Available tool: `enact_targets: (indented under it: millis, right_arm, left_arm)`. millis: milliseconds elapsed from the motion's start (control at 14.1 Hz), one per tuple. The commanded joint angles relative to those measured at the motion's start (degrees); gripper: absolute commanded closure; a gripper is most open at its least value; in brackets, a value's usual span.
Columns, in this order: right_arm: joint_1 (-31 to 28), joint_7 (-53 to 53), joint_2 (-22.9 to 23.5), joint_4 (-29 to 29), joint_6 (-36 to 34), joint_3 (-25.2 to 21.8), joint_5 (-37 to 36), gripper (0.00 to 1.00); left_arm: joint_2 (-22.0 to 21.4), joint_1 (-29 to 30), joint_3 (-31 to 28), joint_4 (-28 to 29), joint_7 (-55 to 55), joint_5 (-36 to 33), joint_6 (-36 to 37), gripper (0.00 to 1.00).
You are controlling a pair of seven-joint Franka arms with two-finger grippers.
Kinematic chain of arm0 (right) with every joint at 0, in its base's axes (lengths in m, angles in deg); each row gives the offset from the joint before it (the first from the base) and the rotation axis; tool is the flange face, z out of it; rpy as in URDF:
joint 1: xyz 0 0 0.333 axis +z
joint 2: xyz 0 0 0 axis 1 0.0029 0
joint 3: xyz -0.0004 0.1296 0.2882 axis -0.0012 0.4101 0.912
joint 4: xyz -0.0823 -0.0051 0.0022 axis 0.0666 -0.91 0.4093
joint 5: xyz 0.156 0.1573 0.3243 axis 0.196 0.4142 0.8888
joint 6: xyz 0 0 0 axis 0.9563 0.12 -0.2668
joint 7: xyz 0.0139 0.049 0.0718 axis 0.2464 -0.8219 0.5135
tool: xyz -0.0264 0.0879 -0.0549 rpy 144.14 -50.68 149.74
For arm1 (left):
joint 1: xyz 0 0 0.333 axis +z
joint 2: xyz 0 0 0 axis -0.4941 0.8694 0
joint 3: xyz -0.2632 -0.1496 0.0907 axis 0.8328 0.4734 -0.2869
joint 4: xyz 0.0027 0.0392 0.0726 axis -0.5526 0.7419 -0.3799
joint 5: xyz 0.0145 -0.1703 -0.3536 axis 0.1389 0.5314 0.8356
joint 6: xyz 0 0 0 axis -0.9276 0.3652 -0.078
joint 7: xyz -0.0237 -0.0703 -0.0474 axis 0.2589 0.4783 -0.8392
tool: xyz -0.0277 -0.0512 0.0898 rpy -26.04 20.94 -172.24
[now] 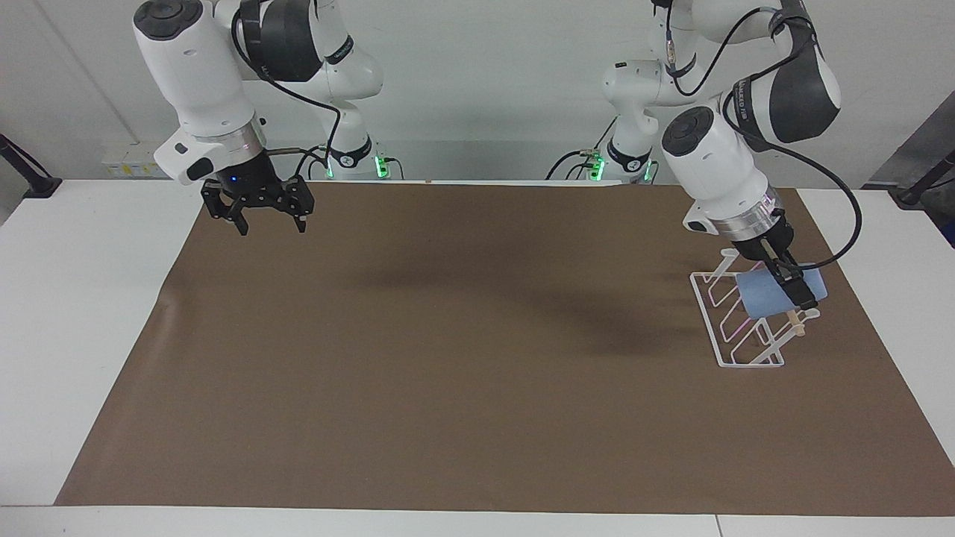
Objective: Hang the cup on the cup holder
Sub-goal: 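Lower the cup onto the wire rack's hook with the left gripper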
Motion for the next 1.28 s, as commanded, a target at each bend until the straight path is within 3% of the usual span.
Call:
enact_targets:
  millis: [0,354,922,1205]
  right_arm:
    - [0.17,-1.7,-1.72,1.51,-0.64,0.46,-0.48,0.0]
    - [0.17,-1.34,-1.72,1.51,-1.43,0.46,-0.39,0.0]
    - [-0.18,-7.58,-1.81,1.15,-2.75,0.37,2.86,0.0]
    - [-2.02,-1.02,-1.81,0.98,-2.66,-1.21,2.86,0.0]
  left_arm:
    - [1.21,0.81,0.32,0.79,0.84,-3.79,-1.88,1.0]
    - [1.22,0.02,0.32,1.13,1.02,-4.06,-0.22,1.0]
    - [-1.59,1.34,0.14,8.34,4.1,-7.57,-1.1,1.0]
    - [-3.17,1.61,0.14,11.23,4.79,-9.5,-0.92,1.0]
